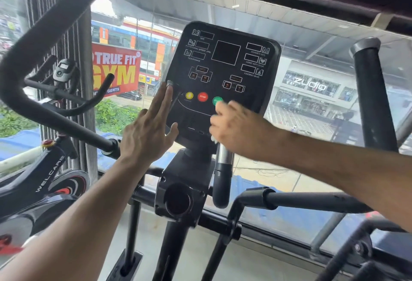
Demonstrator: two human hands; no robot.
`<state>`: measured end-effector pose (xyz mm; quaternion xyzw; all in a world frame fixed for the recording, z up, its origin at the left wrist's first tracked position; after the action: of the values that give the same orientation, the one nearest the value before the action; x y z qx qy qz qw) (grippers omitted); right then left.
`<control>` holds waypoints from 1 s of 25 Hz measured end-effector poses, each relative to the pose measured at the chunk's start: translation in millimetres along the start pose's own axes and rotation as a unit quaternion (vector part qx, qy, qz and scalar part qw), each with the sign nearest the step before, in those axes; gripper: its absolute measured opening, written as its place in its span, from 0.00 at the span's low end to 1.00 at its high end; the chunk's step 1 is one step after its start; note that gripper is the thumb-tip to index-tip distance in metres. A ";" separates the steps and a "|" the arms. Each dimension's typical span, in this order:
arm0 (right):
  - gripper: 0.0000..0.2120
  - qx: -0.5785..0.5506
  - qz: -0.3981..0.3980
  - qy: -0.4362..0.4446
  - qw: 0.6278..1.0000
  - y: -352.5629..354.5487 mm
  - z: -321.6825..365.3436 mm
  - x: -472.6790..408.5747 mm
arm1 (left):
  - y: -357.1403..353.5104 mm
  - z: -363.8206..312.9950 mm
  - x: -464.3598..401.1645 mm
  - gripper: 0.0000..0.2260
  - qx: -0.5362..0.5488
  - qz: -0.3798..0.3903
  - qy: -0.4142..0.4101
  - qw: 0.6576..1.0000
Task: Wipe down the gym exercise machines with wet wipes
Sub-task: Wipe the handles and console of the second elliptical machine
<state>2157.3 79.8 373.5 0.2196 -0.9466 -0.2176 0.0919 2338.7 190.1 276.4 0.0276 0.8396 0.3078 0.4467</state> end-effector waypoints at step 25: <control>0.11 -0.082 -0.089 -0.119 0.985 -12.1 -22.7 14.3 | -1.7 0.3 -0.7 0.42 0.010 0.004 -0.002 1.000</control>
<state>2155.3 55.1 389.2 0.2670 -0.9063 -0.3267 -0.0236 2339.7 188.7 275.9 0.0361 0.8418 0.3013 0.4464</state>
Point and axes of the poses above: each hand's wrist, its own x-axis away from the middle knuckle, its own y-axis out of the back of the hand, z = x × y, the point moved 2 cm from there along -x, towards the middle knuckle, and after that the axes turned 15 degrees about y, right-handed, at the moved point
